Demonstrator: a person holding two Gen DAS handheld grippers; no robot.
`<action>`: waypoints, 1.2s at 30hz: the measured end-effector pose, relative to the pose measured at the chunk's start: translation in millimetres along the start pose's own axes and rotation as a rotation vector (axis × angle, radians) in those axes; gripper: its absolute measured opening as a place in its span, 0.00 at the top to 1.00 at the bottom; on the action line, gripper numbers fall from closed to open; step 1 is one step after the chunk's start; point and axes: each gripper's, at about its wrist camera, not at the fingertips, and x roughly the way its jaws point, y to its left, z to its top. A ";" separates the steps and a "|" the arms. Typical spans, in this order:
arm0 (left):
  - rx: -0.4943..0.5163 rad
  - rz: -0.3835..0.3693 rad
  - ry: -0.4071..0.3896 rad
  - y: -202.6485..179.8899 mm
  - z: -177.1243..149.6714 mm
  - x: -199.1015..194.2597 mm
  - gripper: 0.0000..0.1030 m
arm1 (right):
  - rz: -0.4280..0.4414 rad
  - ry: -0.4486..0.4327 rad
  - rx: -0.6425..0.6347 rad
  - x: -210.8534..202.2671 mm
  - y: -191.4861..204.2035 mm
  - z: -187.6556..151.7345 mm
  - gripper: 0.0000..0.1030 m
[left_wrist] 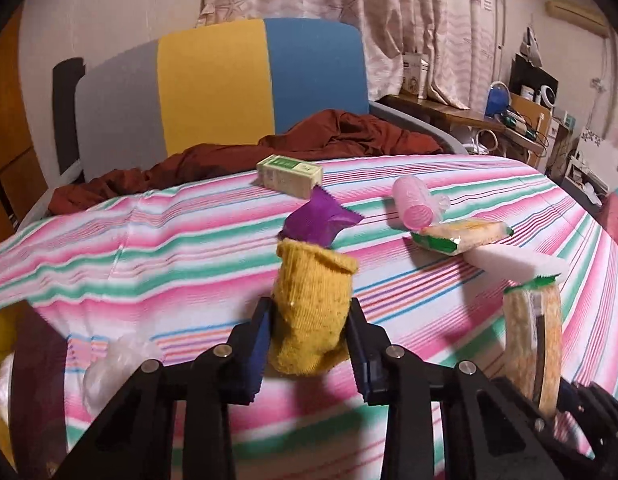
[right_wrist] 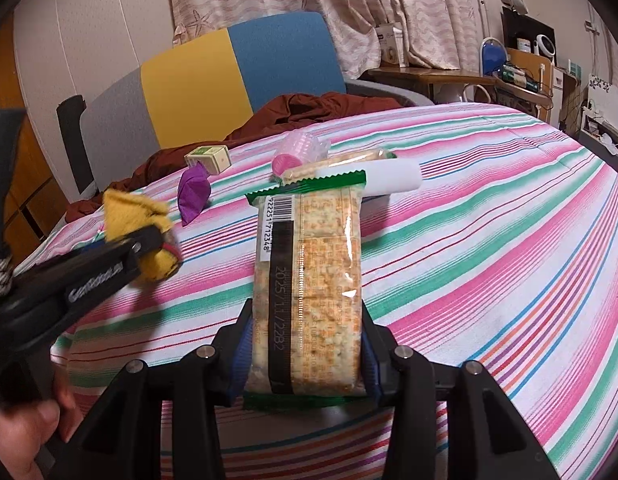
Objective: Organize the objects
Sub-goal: 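Carry the yellow sponge and cracker packet to the gold tray and release them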
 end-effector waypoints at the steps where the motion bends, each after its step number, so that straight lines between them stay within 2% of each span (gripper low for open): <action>1: -0.015 -0.006 0.000 3.4 -2.3 -2.6 0.65 | -0.003 -0.011 0.003 -2.0 -0.6 0.1 0.56; 7: -0.048 -0.005 -0.029 11.9 -25.0 -31.1 0.67 | -0.004 -0.098 -0.015 -17.7 3.4 -0.6 0.57; 12: -0.044 -0.012 -0.055 14.4 -38.0 -54.8 0.69 | -0.016 -0.094 -0.036 -16.4 9.1 1.0 0.57; 17: -0.167 -0.073 -0.061 36.0 -50.7 -84.1 0.70 | -0.033 -0.095 -0.052 -15.6 13.2 1.9 0.57; 25: -0.246 -0.128 -0.094 63.8 -65.5 -138.6 0.70 | -0.050 -0.109 -0.097 -18.0 21.3 -0.7 0.57; 29: -0.289 -0.111 -0.128 88.5 -67.3 -162.7 0.70 | -0.057 -0.119 -0.118 -19.6 25.9 -1.5 0.57; 33: -0.346 -0.050 -0.176 127.1 -67.1 -182.9 0.70 | -0.053 -0.127 -0.139 -21.0 30.1 -2.6 0.57; 36: -0.399 -0.002 -0.178 158.8 -68.4 -187.4 0.70 | -0.042 -0.125 -0.156 -20.9 33.1 -2.2 0.57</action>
